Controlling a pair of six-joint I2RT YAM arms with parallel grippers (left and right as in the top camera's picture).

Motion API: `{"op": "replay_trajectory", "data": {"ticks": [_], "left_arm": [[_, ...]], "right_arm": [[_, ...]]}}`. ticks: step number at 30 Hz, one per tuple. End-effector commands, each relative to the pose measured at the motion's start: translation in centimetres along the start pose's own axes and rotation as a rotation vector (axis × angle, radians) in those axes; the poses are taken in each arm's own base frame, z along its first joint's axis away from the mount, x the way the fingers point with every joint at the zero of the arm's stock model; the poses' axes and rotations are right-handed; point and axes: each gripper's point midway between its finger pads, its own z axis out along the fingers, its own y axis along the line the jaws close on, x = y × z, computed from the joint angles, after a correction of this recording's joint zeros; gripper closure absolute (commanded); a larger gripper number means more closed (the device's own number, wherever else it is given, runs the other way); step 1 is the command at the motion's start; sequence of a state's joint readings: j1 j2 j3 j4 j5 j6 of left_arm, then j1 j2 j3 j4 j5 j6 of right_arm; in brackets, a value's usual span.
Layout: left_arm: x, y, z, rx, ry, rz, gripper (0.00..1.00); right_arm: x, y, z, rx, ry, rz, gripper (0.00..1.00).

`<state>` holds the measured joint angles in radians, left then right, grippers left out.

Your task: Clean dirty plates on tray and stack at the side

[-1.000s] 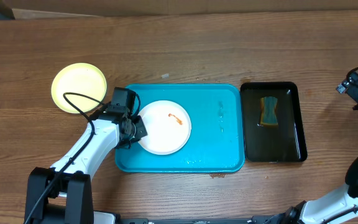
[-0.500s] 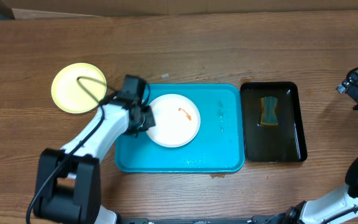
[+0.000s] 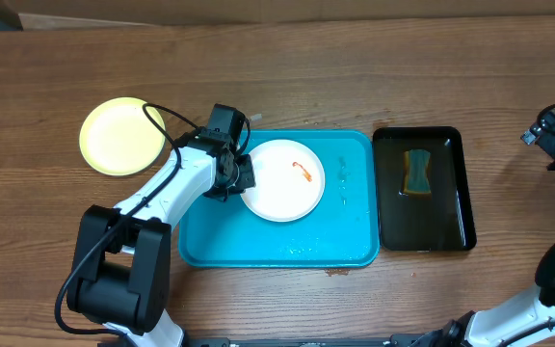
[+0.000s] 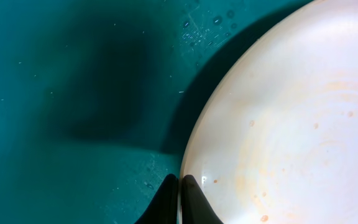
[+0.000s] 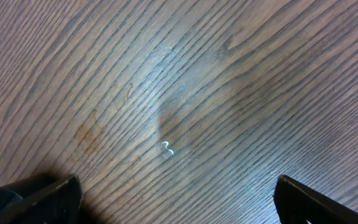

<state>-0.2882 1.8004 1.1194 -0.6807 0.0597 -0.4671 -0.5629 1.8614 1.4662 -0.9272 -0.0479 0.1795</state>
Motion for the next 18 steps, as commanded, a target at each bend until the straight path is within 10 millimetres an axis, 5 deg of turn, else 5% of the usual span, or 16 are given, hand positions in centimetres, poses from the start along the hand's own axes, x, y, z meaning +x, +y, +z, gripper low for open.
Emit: {"op": "replay_trajectory", "data": {"ticks": [1,18], "left_arm": [[-0.33,-0.76,0.01,0.02,-0.002,0.027,0.94],[0.22,-1.45,0.06,0.021,0.007,0.053,0.92]], "right_arm": [[-0.94,0.26,-1.16,-0.007,-0.04,-0.002,0.0],[-1.7,0.46,-1.19,-0.016,-0.071,-0.004,0.0]]}}
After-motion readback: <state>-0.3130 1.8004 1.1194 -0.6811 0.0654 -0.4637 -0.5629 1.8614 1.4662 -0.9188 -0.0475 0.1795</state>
